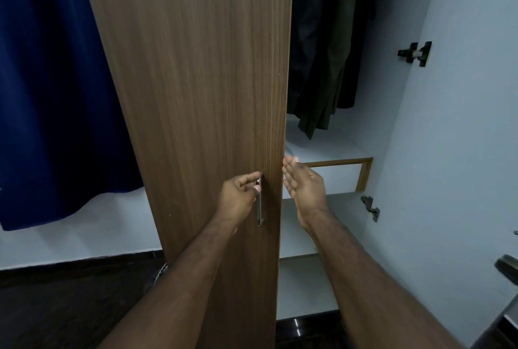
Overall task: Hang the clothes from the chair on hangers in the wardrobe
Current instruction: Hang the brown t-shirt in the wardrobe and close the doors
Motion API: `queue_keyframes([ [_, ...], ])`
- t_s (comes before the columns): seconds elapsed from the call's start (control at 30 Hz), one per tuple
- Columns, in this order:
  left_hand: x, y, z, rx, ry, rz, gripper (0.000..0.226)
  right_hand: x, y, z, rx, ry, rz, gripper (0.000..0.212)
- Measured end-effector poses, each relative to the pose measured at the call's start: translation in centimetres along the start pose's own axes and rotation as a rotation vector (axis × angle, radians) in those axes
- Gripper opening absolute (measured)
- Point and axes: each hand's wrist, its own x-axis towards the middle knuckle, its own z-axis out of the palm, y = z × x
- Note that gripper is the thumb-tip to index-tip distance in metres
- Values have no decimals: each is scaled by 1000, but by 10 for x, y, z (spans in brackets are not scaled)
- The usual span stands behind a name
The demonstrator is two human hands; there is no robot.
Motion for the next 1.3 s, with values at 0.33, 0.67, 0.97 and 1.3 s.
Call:
queue_keyframes([
  [0.33, 75, -9, 21, 154, 104, 74, 23, 72, 19, 0, -143, 54, -35, 29],
  [0.67, 129, -15, 24, 249, 52, 146, 16, 130, 34, 10, -186, 115, -65, 47],
  [0.97, 158, -14, 24, 295, 49, 195, 19, 161, 43, 25, -166, 175, -66, 50],
  [1.3, 164, -15, 20, 378, -1, 270, 17, 165, 45, 26, -228, 194, -76, 45],
])
